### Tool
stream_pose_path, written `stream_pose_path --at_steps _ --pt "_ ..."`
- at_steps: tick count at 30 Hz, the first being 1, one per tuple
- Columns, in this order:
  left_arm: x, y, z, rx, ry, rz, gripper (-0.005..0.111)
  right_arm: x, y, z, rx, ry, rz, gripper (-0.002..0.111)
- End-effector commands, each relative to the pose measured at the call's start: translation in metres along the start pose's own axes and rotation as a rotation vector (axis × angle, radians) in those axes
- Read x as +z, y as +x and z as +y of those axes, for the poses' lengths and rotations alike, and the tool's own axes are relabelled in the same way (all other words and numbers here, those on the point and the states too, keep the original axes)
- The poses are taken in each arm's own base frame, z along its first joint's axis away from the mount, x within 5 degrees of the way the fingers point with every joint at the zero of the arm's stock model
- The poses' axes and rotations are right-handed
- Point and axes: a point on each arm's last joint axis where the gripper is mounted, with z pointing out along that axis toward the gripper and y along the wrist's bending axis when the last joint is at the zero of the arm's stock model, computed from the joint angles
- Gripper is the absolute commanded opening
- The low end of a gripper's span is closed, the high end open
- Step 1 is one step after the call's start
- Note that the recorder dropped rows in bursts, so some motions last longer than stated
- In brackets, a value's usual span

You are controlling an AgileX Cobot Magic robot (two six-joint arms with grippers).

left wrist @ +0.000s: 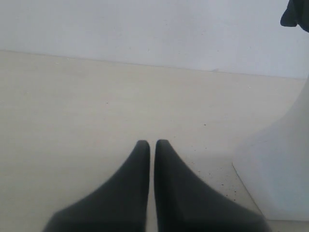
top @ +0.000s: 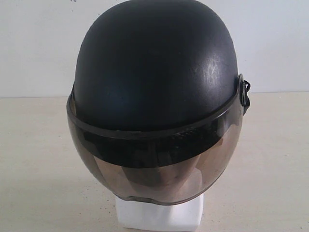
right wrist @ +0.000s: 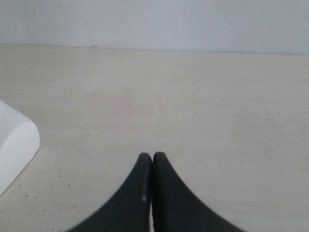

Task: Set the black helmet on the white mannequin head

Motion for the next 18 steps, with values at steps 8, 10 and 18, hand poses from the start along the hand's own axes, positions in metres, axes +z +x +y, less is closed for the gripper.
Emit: stream_pose_path --at_steps 8,10,18 --pt "0.0002 0.0011 0.0006 -0.001 -0.005 0.001 0.004 -0.0004 -0.0007 -0.0001 -0.003 0.001 -0.01 0.0" --pt "0.0002 0.0011 0.0006 -0.001 -0.005 0.001 0.004 -0.0004 -0.0007 -0.0001 -0.003 0.001 -0.01 0.0" --pt "0.0002 0.0024 0.0006 -0.001 -0.006 0.016 0.004 -0.0004 -0.0007 -0.0001 -0.003 0.001 -0.01 0.0"
